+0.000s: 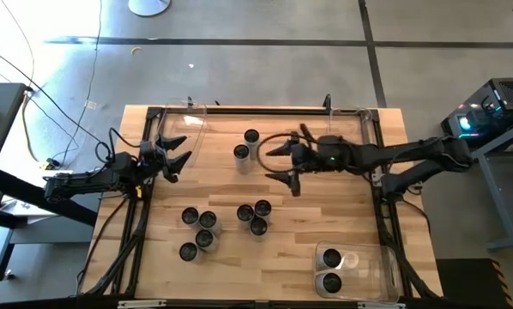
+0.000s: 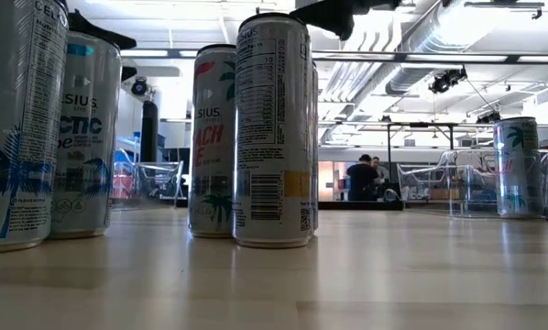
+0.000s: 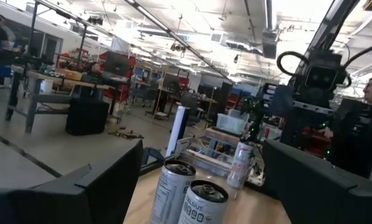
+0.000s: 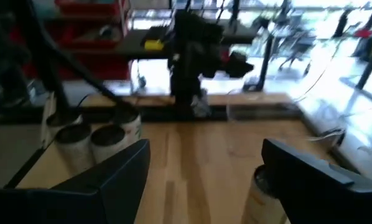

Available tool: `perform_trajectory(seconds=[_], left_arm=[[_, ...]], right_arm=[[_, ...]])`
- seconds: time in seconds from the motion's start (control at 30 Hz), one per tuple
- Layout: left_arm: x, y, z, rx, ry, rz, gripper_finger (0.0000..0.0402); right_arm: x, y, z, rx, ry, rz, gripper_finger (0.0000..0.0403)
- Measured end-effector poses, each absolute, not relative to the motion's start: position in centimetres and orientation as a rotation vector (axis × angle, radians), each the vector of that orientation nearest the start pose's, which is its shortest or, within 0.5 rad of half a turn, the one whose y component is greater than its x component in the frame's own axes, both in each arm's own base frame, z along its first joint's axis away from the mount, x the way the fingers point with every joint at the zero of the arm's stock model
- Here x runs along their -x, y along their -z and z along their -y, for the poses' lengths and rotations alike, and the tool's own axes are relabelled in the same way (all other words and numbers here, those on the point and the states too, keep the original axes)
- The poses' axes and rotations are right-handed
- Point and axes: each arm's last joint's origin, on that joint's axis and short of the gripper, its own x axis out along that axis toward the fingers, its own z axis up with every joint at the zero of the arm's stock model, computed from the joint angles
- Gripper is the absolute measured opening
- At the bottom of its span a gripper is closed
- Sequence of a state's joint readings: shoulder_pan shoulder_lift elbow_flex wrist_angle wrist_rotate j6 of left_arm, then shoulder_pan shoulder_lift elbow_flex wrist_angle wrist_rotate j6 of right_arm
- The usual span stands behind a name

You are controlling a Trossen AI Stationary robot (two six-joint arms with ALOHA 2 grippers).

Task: Sort soda cans
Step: Put the white/pink soda can into the top right transparent bin

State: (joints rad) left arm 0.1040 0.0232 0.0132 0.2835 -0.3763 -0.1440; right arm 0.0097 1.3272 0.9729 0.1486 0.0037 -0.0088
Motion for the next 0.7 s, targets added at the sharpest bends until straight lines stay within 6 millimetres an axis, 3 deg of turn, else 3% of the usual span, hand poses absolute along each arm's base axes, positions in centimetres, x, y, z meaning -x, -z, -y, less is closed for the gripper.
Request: perform_trajectory(seconds=[0.3, 0.7], left_arm=[[-9.2, -19.2, -2.0, 0.177, -0.457, 0.303, 0.0323], [-9.2, -19.2, -2.0, 0.18, -0.458, 0.297, 0.0323]], right_arm=[[-34.4, -31.4, -2.6, -0.05, -0.317, -0.483, 0.0323], [-40.6, -30.5, -6.3, 0.019, -0.224, -0.618, 0.0323]])
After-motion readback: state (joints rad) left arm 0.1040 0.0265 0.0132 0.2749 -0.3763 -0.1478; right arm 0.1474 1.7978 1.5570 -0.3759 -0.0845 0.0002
